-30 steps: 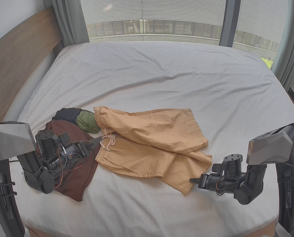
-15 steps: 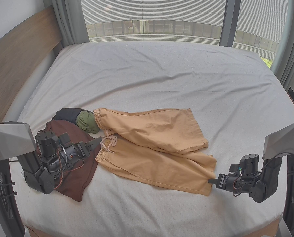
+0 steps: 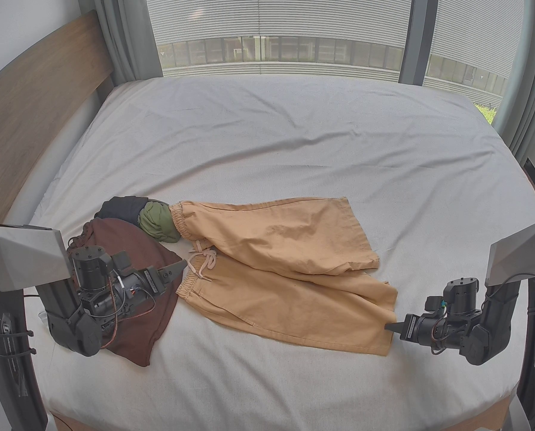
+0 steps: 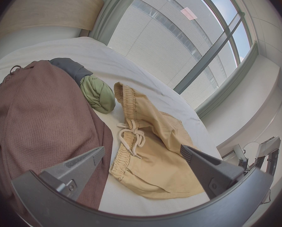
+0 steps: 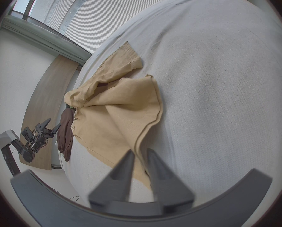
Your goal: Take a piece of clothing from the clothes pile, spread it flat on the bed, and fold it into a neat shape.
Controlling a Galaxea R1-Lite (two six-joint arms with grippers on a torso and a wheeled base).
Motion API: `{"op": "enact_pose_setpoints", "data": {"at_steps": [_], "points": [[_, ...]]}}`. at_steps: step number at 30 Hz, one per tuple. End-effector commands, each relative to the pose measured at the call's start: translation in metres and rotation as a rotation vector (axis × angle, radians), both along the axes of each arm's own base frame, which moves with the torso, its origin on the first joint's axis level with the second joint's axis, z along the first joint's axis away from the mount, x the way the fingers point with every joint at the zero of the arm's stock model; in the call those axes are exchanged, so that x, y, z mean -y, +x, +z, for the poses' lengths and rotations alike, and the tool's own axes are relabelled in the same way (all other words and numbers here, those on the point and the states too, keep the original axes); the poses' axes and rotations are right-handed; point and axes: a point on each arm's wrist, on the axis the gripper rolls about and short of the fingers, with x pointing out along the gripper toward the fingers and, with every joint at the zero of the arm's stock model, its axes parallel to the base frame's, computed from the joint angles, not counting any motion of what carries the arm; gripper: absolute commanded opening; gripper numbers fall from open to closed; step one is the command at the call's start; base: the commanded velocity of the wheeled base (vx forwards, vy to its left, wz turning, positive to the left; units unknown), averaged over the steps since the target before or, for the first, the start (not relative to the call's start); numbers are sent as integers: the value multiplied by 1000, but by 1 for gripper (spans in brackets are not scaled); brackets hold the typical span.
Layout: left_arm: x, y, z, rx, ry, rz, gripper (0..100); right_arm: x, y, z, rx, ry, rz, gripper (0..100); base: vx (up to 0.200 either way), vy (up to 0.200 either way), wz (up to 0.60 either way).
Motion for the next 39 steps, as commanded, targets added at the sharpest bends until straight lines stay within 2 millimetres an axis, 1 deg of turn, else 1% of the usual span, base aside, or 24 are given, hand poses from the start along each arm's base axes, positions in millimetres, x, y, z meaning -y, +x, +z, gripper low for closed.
{"op": "enact_pose_setpoints", "data": {"at_steps": [1, 4, 6, 7, 11, 14, 17, 19, 23, 27, 29, 33, 39], "points": [[0, -1, -10, -34, 2, -2, 100, -1, 1, 1, 9, 2, 3, 100, 0, 0, 0], [2, -3, -19, -67, -2, -10, 100, 0, 2, 2, 16, 11, 8, 100, 0, 0, 0], [2, -2, -21, -77, -9, -7, 100, 0, 2, 2, 19, 20, 14, 100, 0, 0, 0], [2, 0, -26, -89, -20, -3, 100, 0, 2, 3, 24, 23, 17, 100, 0, 0, 0], [3, 2, -34, -106, -22, -1, 100, 0, 3, 4, 38, 27, 21, 100, 0, 0, 0], [6, 7, -41, -109, -26, -2, 100, 0, 2, 4, 45, 28, 21, 100, 0, 0, 0], [12, 8, -47, -129, -39, -7, 100, 0, 2, 4, 48, 28, 21, 100, 0, 0, 0], [14, 8, -49, -137, -41, -13, 100, 0, 3, 5, 52, 30, 20, 100, 0, 0, 0], [20, 14, -55, -135, -57, 2, 100, 0, 3, 5, 54, 30, 19, 100, 0, 0, 0], [21, 15, -59, -141, -58, 11, 100, 0, 3, 5, 57, 30, 19, 100, 0, 0, 0], [21, 17, -65, -148, -57, 13, 100, 0, 3, 5, 57, 30, 19, 100, 0, 0, 0], [22, 21, -68, -145, -55, 17, 100, 0, 3, 6, 59, 30, 20, 100, 0, 0, 0], [23, 25, -68, -130, -53, 29, 100, 0, 4, 7, 77, 33, 19, 100, 0, 0, 0]]}}
